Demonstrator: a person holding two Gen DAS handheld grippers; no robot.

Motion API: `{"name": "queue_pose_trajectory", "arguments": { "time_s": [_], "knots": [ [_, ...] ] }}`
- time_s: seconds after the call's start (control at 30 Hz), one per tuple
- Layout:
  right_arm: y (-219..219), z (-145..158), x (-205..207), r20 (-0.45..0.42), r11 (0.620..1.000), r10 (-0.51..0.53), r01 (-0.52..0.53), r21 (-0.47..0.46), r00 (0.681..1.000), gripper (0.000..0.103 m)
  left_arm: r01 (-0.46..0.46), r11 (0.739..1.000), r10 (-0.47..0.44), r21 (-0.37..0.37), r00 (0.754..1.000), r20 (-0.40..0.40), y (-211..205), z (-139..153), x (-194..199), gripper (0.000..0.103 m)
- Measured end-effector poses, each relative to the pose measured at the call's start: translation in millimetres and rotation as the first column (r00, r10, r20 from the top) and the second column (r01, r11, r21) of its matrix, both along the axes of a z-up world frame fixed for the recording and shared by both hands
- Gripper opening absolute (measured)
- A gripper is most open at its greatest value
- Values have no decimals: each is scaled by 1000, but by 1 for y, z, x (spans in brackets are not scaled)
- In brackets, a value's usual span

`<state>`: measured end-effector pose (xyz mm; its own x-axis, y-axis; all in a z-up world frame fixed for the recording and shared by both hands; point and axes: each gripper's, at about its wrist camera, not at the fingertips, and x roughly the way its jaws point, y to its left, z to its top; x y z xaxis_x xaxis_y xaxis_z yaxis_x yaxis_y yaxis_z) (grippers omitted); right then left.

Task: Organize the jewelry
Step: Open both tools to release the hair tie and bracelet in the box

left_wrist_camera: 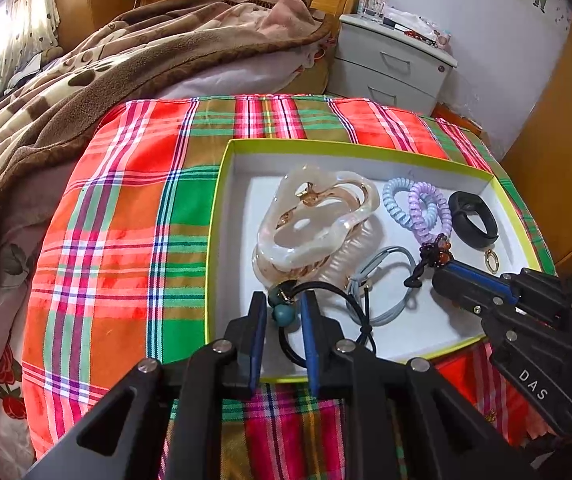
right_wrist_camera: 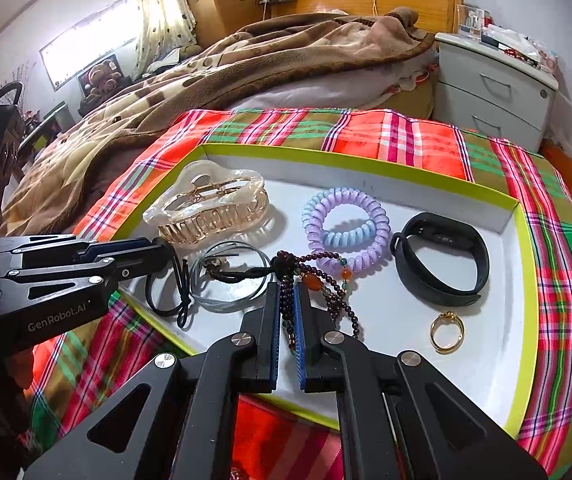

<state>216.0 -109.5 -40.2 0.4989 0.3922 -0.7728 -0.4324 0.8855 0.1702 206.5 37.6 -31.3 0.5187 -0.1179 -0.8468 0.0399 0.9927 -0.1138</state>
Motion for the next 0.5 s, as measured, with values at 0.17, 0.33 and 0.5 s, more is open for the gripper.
{"name": "queue_pose_trajectory", "arguments": {
  "time_s": [0.17, 0.33, 0.5],
  "knots": [
    [1, 0, 0, -5, 1000, -1, 1, 3, 1000, 6, 1, 1000, -1, 0, 1000, 3, -1, 1, 0, 26],
    [1, 3, 0, 6, 1000, 5, -5, 15, 1000, 8, 0, 1000, 0, 6, 1000, 2, -1, 1, -2, 31],
    [0, 6, -1, 20, 1000, -3, 3, 12, 1000, 9, 1, 1000, -1, 5, 1000, 0, -2, 2, -2, 35]
  ]
}}
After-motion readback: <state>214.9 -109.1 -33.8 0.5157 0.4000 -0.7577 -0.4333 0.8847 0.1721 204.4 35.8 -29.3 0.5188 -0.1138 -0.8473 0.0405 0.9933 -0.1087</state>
